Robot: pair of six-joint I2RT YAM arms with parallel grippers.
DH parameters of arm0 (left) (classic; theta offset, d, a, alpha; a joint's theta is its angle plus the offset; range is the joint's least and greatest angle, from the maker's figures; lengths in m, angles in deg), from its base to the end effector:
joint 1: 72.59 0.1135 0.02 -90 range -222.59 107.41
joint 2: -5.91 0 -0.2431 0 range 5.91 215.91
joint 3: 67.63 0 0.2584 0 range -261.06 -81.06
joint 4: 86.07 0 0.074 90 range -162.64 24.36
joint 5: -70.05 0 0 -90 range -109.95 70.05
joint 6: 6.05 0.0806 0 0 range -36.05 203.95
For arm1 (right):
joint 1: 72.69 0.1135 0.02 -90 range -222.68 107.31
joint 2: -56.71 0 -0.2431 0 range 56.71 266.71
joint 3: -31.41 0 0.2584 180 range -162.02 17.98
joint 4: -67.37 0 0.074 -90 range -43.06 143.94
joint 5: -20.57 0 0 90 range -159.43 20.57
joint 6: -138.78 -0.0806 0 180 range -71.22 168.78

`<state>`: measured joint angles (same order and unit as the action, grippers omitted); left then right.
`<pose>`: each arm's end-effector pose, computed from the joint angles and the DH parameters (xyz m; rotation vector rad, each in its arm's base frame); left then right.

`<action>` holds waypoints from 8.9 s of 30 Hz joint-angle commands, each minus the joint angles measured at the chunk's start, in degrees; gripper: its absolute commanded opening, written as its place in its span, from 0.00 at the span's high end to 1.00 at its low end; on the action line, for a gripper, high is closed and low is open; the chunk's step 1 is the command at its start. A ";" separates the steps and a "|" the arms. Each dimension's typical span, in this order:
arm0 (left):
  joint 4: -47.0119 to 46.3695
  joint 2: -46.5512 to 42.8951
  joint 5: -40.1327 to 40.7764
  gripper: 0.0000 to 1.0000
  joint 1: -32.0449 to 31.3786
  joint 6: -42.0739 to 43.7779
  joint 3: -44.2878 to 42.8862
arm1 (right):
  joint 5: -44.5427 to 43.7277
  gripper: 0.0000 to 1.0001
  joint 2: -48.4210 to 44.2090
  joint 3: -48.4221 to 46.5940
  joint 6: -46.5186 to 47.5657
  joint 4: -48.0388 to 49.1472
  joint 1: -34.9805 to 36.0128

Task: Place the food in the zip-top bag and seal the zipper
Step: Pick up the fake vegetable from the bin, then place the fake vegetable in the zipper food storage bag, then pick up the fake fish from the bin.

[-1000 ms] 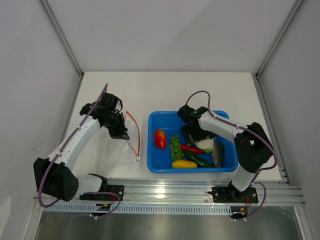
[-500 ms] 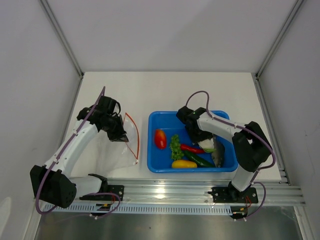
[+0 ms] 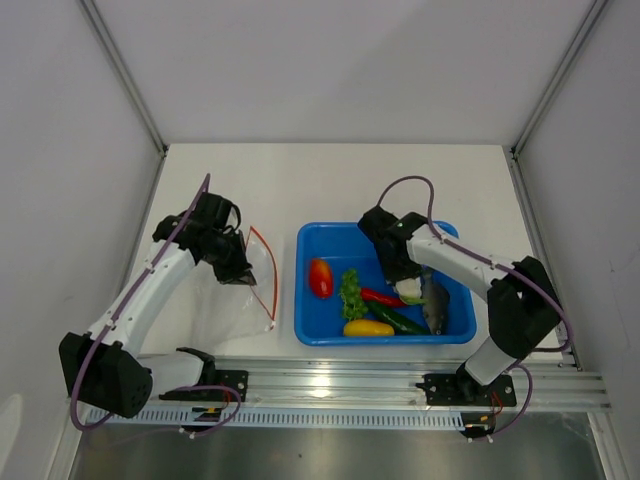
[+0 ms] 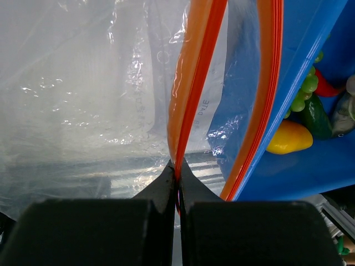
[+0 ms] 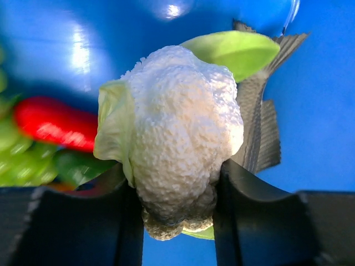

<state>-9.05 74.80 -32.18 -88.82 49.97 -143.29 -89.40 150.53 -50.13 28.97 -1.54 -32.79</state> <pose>0.2263 -0.0837 0.2270 -0.3911 2.8530 -0.4920 0.2567 0.1788 0.1531 -0.4540 2.7819 -0.3223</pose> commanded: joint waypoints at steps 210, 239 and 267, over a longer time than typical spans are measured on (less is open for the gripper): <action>-5.58 1.87 -6.49 0.99 -0.03 1.10 -11.15 | 23.34 0.14 -0.56 -25.32 -2.68 -16.58 -18.01; -5.32 3.36 -8.86 0.99 -0.03 3.13 -8.34 | 5.56 0.16 -3.47 7.47 -10.16 -6.48 -16.35; -5.85 3.63 -8.69 0.99 -0.03 3.04 -7.81 | 7.40 1.00 1.98 13.01 -10.42 3.54 -9.75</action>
<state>-14.69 78.82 -39.94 -88.87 52.09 -151.29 -84.46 152.87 -38.57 19.09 -1.63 -42.93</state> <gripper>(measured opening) 0.005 0.426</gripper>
